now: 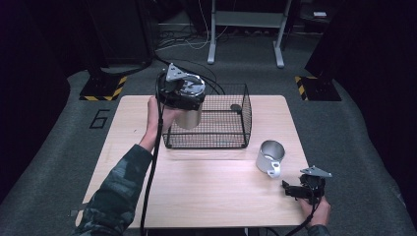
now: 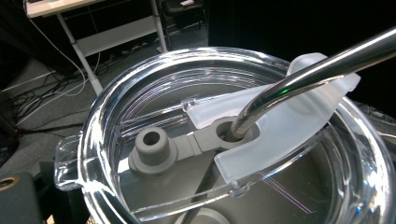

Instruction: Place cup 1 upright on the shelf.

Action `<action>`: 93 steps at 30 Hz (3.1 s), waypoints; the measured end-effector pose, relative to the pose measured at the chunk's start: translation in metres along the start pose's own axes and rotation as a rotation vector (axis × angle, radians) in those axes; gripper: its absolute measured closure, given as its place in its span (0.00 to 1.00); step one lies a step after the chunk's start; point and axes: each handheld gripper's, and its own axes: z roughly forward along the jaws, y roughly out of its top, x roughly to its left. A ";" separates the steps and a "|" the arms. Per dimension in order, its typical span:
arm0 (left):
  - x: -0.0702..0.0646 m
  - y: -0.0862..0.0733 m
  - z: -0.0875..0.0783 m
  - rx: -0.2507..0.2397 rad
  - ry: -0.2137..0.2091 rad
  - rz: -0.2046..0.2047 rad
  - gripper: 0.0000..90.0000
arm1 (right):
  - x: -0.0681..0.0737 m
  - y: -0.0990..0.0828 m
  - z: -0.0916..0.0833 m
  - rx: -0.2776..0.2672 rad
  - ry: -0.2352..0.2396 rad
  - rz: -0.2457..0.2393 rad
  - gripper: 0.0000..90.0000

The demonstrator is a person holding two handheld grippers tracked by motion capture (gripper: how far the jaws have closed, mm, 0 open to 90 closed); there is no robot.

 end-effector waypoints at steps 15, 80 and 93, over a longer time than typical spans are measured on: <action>0.012 -0.006 0.039 0.033 0.068 -0.039 0.04 | 0.000 0.000 0.000 0.000 0.000 0.000 0.01; 0.040 -0.088 0.125 0.223 0.153 -0.236 0.04 | 0.000 0.000 0.000 -0.001 0.000 0.000 0.01; 0.038 -0.095 0.124 0.234 0.151 -0.242 0.04 | 0.000 0.000 0.000 -0.002 0.000 -0.007 0.01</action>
